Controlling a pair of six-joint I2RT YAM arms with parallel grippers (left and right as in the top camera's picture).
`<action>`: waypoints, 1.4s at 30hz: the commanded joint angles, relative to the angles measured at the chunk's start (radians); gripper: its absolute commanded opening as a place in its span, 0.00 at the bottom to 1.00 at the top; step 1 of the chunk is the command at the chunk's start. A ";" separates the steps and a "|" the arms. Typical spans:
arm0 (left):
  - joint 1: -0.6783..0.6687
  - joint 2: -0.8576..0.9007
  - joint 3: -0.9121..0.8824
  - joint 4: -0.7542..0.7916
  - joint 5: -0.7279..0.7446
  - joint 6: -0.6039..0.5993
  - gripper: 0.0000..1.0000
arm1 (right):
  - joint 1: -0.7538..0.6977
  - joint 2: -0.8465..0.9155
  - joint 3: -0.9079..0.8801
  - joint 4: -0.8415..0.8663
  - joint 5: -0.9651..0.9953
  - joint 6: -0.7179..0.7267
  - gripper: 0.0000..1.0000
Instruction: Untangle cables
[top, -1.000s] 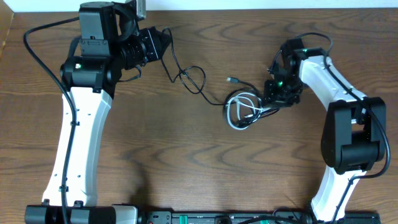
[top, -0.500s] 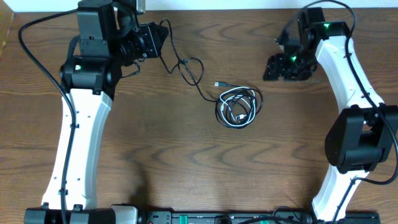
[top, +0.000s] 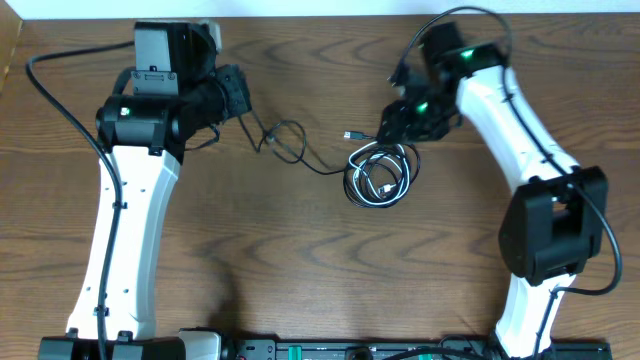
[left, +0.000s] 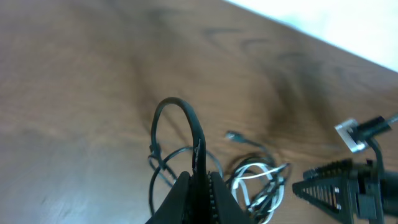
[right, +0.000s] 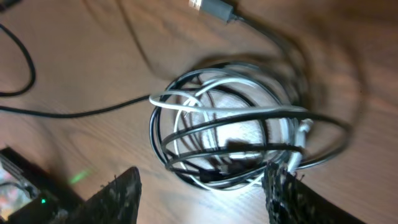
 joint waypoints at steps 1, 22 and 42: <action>-0.001 0.024 -0.029 -0.040 -0.101 -0.060 0.07 | 0.063 -0.002 -0.084 0.064 0.031 0.111 0.58; -0.001 0.107 -0.032 -0.101 -0.101 -0.063 0.07 | 0.183 -0.002 -0.313 0.362 0.124 0.399 0.22; -0.001 0.107 -0.032 -0.093 -0.133 -0.062 0.08 | -0.175 -0.183 0.195 0.056 -0.209 0.144 0.01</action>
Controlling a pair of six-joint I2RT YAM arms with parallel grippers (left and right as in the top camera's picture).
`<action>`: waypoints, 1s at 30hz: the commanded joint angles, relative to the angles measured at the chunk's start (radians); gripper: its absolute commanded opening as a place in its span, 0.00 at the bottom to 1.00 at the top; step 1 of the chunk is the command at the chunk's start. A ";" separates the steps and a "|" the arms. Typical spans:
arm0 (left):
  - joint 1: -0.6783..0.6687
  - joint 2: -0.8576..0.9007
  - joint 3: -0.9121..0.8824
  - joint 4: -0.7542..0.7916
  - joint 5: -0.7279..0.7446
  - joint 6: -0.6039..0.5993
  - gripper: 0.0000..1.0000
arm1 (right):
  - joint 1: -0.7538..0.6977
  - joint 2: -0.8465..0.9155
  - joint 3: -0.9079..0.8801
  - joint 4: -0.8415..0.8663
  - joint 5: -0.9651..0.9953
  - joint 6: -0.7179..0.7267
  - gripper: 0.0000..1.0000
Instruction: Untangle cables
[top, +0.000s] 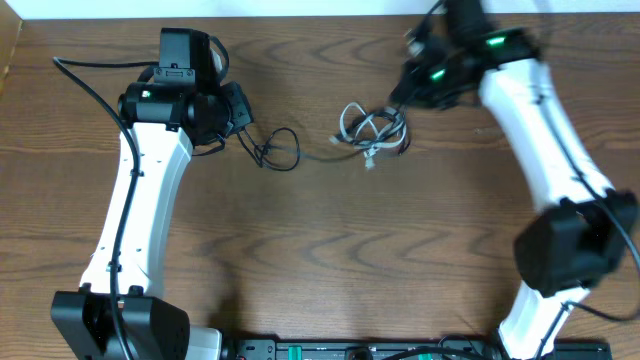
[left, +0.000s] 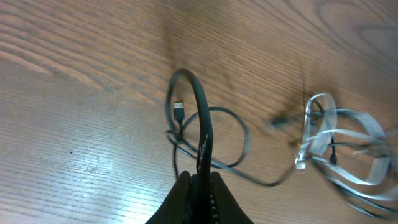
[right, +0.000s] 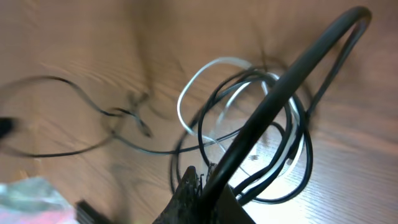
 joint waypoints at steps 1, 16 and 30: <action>-0.001 0.003 -0.008 -0.001 -0.045 -0.009 0.08 | -0.090 -0.087 0.042 -0.019 -0.106 -0.037 0.01; 0.020 0.000 0.000 0.003 -0.361 0.041 0.08 | -0.255 -0.104 -0.075 -0.182 0.587 0.114 0.01; 0.132 -0.026 0.378 0.038 -0.375 0.161 0.07 | -0.301 -0.090 -0.418 0.088 0.444 0.074 0.01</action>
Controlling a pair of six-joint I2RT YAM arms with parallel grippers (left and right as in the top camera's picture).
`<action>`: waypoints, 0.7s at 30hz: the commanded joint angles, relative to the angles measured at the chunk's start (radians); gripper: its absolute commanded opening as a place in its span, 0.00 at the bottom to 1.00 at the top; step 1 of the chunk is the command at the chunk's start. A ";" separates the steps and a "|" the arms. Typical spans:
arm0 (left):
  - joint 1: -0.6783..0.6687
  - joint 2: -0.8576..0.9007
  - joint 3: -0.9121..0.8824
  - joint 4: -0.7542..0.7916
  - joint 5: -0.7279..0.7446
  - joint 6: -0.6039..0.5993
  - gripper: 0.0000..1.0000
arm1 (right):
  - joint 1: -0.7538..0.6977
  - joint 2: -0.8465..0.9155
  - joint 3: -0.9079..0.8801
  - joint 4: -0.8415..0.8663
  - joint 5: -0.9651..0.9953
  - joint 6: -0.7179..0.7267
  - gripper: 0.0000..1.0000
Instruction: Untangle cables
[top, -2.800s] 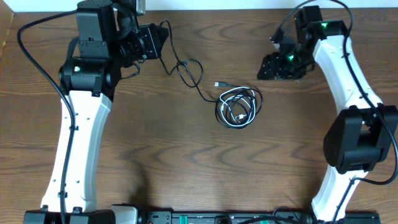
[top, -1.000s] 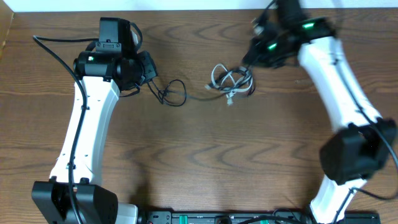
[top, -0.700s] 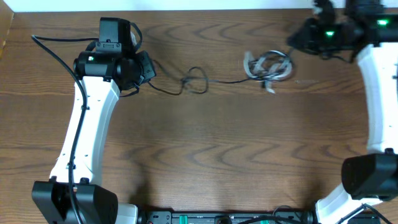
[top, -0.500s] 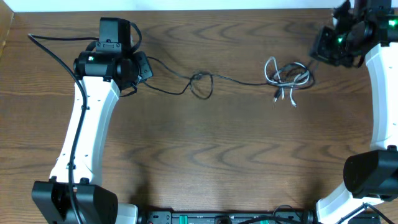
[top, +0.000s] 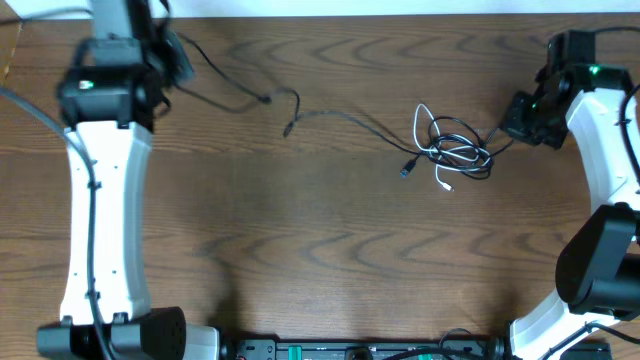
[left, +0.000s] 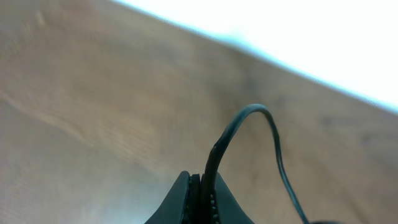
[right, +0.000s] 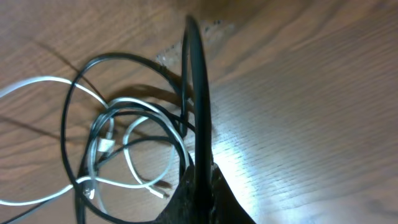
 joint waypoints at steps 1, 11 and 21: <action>0.028 -0.026 0.108 0.000 -0.031 0.032 0.07 | -0.003 0.006 -0.048 0.042 -0.050 -0.023 0.01; 0.028 -0.036 0.138 -0.076 0.240 0.062 0.07 | 0.016 0.006 -0.068 0.099 -0.258 -0.216 0.39; 0.027 -0.034 0.041 -0.254 0.363 0.143 0.07 | 0.035 0.005 -0.056 0.085 -0.408 -0.358 0.85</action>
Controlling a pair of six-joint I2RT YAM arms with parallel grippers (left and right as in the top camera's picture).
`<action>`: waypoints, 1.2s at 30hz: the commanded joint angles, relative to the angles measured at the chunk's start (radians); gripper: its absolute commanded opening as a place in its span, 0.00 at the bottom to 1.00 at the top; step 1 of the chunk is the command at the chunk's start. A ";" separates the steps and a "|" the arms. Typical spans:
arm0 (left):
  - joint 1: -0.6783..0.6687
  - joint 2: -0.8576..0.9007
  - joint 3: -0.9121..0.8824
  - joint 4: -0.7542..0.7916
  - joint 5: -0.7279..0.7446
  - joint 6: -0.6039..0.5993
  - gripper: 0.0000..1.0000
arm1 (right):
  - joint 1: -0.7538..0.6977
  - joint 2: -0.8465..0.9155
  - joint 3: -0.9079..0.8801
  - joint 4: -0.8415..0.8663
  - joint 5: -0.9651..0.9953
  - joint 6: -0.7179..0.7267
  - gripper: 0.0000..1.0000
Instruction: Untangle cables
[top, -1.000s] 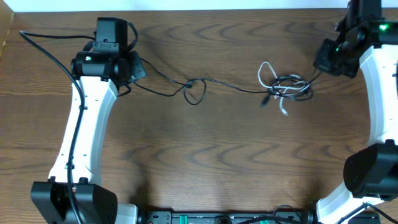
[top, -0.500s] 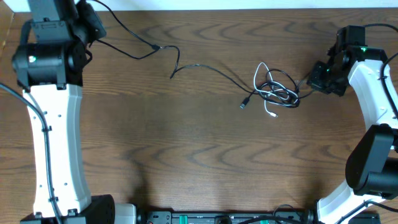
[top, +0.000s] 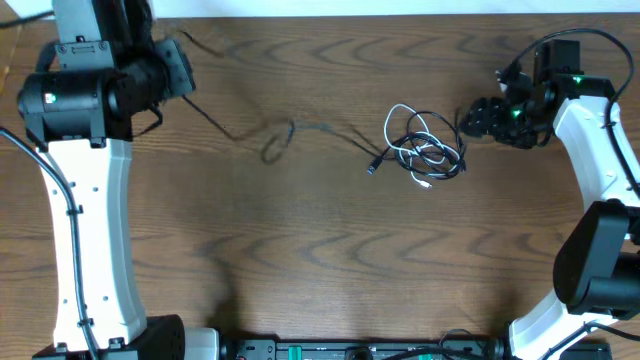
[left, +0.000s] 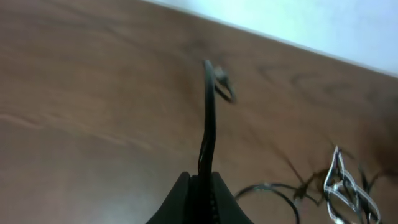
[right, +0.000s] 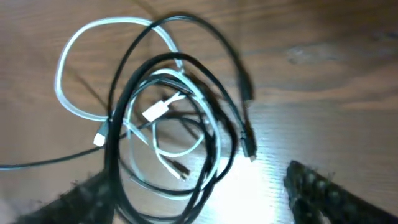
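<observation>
A tangle of black and white cables (top: 425, 150) lies right of centre on the wooden table (top: 320, 260). One thin black cable (top: 225, 130) runs from it leftward, through a small loop, up to my left gripper (top: 175, 65). The left gripper (left: 202, 186) is shut on that black cable (left: 207, 118), which rises straight from its fingers. My right gripper (top: 475, 115) sits just right of the tangle. It is open (right: 193, 180), with the tangle (right: 168, 124) lying on the wood between and ahead of its fingers.
The table's far edge (top: 320, 14) runs close behind both grippers, with a pale wall beyond it. The right arm's own black cable (top: 590, 40) arcs above its wrist. A dark strip of equipment (top: 330, 350) lines the front edge.
My right gripper has let go of the black cable and is now open beside the tangle, which lies a little further left. The cable to my left gripper has gone slack, forming a loop.
First my left gripper held a black cable left of centre while my right hung open over the coil. Then my right was shut on a cable of the bundle. Later both grippers were far apart with the black cable stretched between. Now the right is open.
</observation>
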 joint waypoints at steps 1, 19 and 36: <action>0.003 -0.003 -0.078 -0.017 0.074 0.069 0.08 | 0.006 0.005 0.009 -0.011 -0.090 -0.082 0.86; -0.090 0.003 -0.364 0.045 0.113 0.195 0.47 | 0.023 0.005 0.172 -0.140 -0.092 -0.119 0.89; -0.348 0.231 -0.376 0.146 0.166 0.200 0.48 | 0.107 0.005 0.172 -0.125 -0.053 -0.126 0.88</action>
